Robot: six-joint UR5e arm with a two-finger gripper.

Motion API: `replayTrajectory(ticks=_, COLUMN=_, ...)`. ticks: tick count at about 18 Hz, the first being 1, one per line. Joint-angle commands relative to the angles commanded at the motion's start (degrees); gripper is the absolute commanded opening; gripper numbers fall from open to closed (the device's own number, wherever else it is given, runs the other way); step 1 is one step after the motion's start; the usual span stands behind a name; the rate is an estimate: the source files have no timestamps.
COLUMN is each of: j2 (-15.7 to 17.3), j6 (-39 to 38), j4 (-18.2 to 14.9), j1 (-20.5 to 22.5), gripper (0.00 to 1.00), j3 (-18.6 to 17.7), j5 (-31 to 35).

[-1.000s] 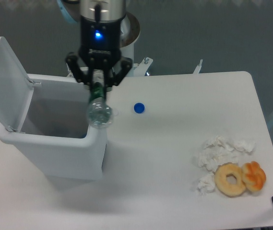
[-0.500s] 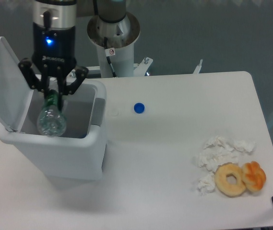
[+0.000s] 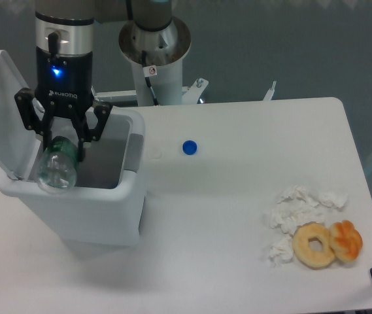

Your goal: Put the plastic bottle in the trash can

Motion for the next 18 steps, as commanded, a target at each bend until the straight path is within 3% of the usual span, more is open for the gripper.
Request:
replayTrajectory(ticks=7, j2=0.18, j6=4.29, j4=-0.09, j1=1.40, gripper=1.00, j3=0.62, j5=0.00)
replayTrajectory(ticks=12, j2=0.00, j6=8.69, j4=-0.09, j1=10.96, gripper=1.00, j3=0.00, j5=0.09)
replayTrajectory(ticks=18, j2=0.00, j6=22.12, j4=-0.79, j1=20.55, gripper=1.00, j3=-2.10, j5=0.09)
